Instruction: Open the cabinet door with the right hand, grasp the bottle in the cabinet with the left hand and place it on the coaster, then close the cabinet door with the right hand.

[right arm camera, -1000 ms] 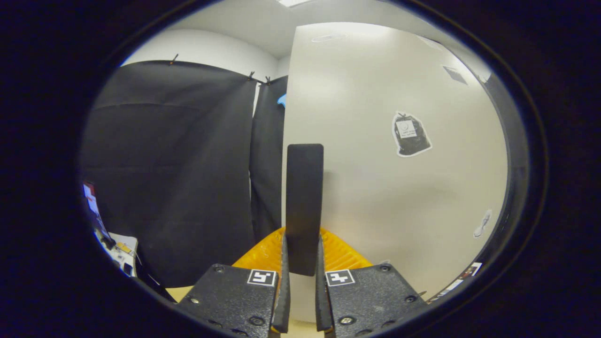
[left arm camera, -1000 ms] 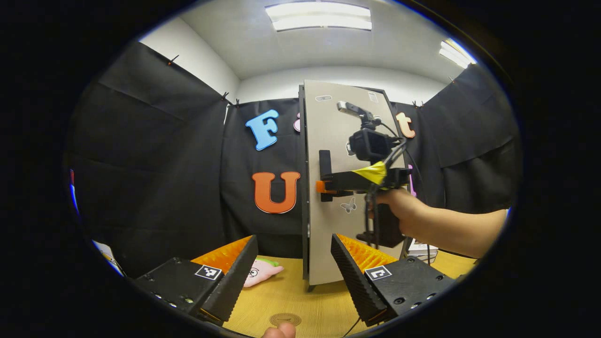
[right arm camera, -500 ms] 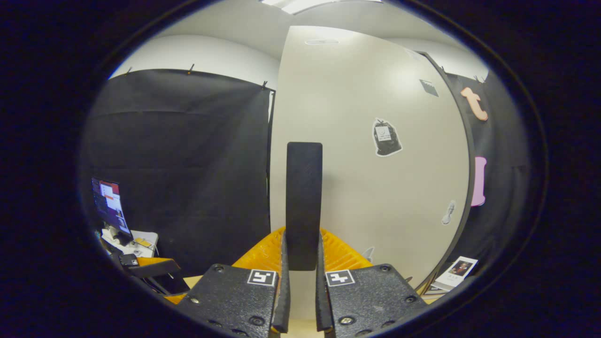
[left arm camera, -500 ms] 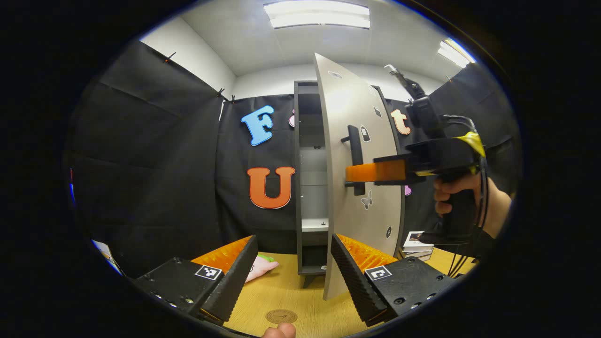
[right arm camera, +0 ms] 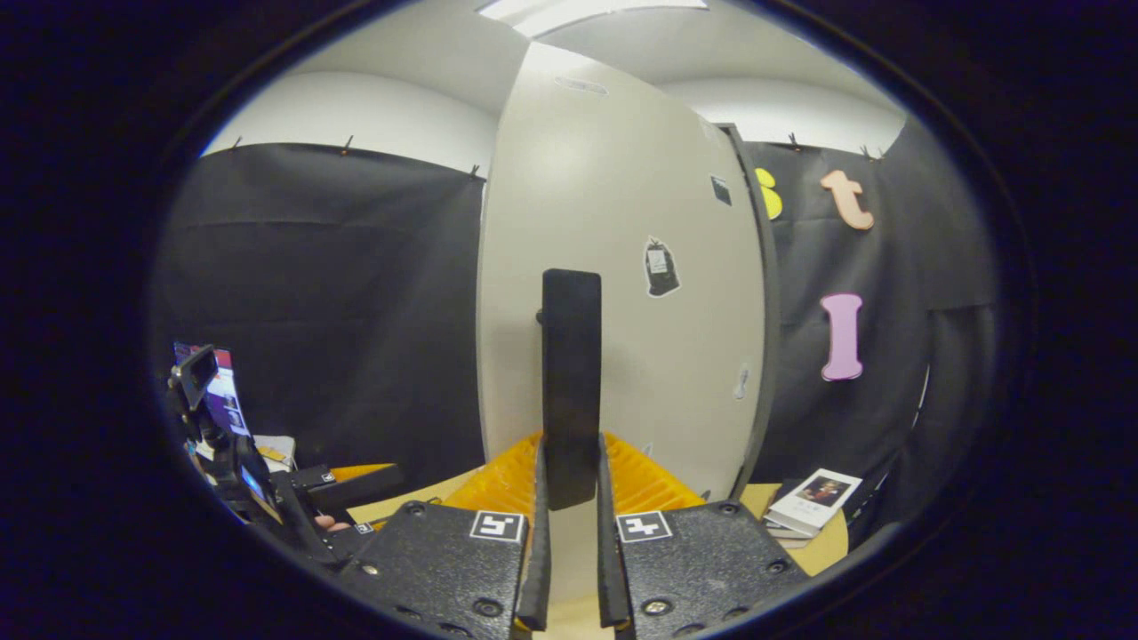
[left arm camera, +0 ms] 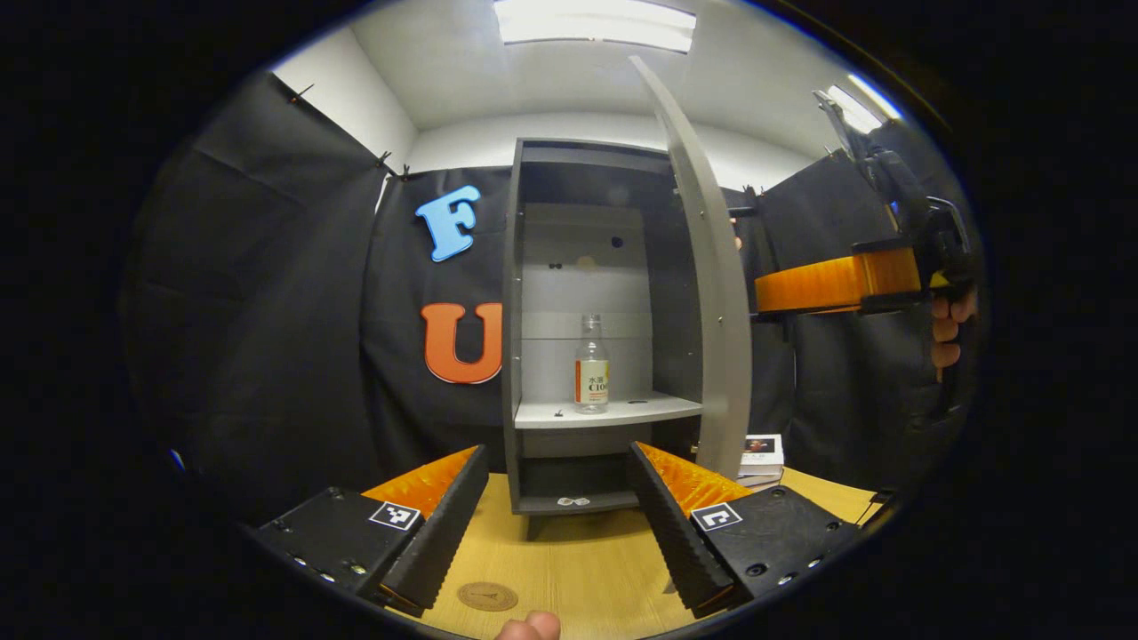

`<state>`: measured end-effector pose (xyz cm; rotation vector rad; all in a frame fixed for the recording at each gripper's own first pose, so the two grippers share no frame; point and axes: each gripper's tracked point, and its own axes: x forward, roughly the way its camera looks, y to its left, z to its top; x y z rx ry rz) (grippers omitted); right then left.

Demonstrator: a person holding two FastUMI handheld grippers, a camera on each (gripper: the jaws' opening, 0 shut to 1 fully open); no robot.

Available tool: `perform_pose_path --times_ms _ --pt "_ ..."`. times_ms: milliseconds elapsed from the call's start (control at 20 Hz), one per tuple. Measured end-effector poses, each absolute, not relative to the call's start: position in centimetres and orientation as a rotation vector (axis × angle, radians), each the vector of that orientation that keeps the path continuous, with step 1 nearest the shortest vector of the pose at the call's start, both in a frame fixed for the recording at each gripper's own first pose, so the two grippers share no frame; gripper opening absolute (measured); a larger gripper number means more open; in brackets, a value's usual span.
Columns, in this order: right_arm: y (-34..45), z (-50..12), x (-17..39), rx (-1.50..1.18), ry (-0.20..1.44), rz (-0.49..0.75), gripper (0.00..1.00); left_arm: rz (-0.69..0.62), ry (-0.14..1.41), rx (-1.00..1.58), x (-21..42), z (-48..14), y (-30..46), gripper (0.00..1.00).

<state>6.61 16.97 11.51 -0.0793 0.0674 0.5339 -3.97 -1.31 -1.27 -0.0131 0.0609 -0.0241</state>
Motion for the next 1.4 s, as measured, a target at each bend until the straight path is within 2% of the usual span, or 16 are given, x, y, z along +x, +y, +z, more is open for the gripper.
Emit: perform_pose_path --times_ms 350,850,1050,1200,1400 --pt "14.1 11.9 5.7 -0.083 0.069 0.434 0.2 -0.102 0.063 -0.012 -3.3 -1.8 -4.4 0.95" --pt "6.8 12.9 5.8 -0.063 0.049 0.209 0.08 -0.115 0.068 -0.019 -3.0 -2.8 -5.0 0.94" --pt "4.0 13.0 6.7 -0.086 0.042 0.127 0.07 -0.119 0.074 -0.015 -3.2 -3.1 -5.2 0.94" --pt "2.1 13.3 7.1 -0.075 0.036 0.092 0.05 -0.116 0.07 -0.012 -3.1 -3.2 -5.0 0.94" --pt "2.2 13.3 5.8 -0.083 0.023 0.12 0.04 -0.109 0.07 -0.016 -2.5 -3.5 -5.1 0.94"
